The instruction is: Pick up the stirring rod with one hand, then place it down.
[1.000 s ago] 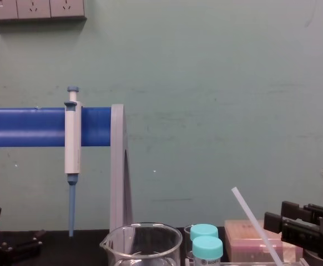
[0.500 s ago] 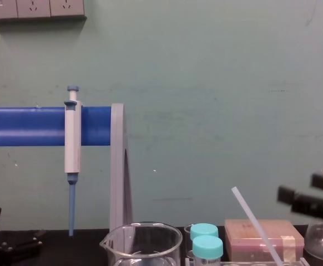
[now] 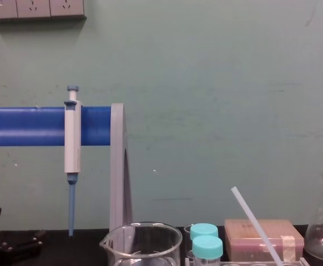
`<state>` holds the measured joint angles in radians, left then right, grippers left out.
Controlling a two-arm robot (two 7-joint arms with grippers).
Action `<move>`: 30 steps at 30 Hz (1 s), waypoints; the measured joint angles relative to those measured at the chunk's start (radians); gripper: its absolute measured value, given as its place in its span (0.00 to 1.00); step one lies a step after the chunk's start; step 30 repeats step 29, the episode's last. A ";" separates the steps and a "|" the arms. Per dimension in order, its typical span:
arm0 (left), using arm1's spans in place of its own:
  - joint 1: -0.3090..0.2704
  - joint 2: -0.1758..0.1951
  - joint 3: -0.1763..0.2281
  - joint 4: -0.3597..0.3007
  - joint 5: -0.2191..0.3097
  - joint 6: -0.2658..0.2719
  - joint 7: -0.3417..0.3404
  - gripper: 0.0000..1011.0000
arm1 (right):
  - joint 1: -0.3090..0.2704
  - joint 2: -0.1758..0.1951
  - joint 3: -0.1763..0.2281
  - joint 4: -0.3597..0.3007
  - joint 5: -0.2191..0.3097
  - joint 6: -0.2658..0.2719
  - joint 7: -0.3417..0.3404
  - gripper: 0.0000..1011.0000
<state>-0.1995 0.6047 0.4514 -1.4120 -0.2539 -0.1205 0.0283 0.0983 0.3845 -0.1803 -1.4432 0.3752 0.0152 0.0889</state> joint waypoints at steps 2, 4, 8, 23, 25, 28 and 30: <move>0.000 0.000 0.000 0.000 0.000 0.000 0.000 0.99 | 0.002 -0.003 0.000 0.006 -0.001 0.010 0.001 0.99; 0.000 0.000 0.000 0.000 0.000 0.000 0.000 0.99 | 0.004 -0.007 0.000 0.014 -0.004 0.021 0.004 0.99; 0.000 0.000 0.000 0.000 0.000 0.000 0.000 0.99 | 0.004 -0.006 0.000 0.014 -0.004 0.019 0.005 0.99; 0.000 0.000 0.000 0.000 0.000 0.000 0.000 0.99 | 0.004 -0.003 0.000 0.009 -0.002 0.011 0.007 0.99; 0.000 0.000 0.000 0.000 0.000 0.000 0.000 0.99 | 0.004 -0.003 -0.001 0.008 -0.002 0.011 0.007 0.99; 0.000 0.000 0.000 0.000 0.000 0.000 0.000 0.99 | 0.004 -0.003 -0.001 0.008 -0.001 0.010 0.008 0.99; 0.000 0.000 0.000 0.000 0.000 0.000 0.000 0.99 | 0.004 -0.003 -0.001 0.008 -0.001 0.010 0.008 0.99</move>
